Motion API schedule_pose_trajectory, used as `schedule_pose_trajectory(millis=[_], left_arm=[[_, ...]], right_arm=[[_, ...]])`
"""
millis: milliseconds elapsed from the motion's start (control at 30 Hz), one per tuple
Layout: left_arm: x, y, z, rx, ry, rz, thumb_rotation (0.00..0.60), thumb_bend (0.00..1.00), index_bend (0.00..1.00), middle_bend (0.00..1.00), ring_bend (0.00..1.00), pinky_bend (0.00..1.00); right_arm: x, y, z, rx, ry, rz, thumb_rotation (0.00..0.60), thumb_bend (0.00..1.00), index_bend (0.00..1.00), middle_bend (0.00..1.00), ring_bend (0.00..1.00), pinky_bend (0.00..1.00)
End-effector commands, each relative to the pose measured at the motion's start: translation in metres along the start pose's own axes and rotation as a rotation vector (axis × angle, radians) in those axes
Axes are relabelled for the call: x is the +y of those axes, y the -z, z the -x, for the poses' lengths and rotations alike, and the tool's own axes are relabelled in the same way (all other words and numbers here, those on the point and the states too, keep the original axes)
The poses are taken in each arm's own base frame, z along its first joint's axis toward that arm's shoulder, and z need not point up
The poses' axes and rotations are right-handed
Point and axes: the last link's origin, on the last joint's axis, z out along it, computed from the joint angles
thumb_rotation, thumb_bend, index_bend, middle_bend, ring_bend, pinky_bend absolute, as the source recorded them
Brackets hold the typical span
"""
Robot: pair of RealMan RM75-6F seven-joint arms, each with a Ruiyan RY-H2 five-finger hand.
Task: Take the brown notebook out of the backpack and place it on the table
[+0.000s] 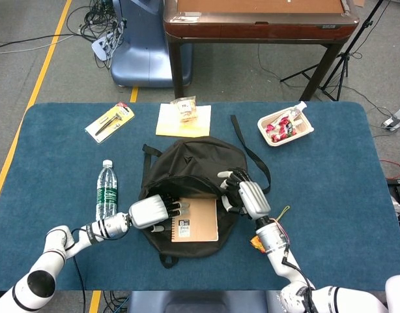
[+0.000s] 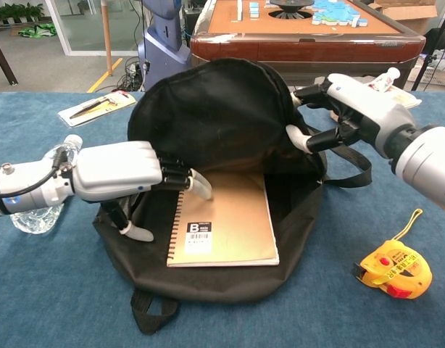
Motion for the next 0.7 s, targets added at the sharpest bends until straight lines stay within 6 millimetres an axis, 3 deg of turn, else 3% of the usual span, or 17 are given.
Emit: schedule_pose_trajectory(millis=[33, 700], left_arm=[[-0.001, -0.005, 0.002, -0.010, -0.001, -0.007, 0.600, 0.13, 0.18, 0.19, 0.21, 0.33], [0.008, -0.035, 0.011, -0.005, 0.108, -0.065, 0.600, 0.13, 0.19, 0.19, 0.21, 0.31]], right_arm=[[-0.001, 0.000, 0.001, -0.003, 0.002, -0.001, 0.600, 0.59, 0.65, 0.24, 0.12, 0.09], [-0.005, -0.004, 0.004, -0.007, 0.007, -0.006, 0.600, 0.59, 0.64, 0.24, 0.12, 0.09]])
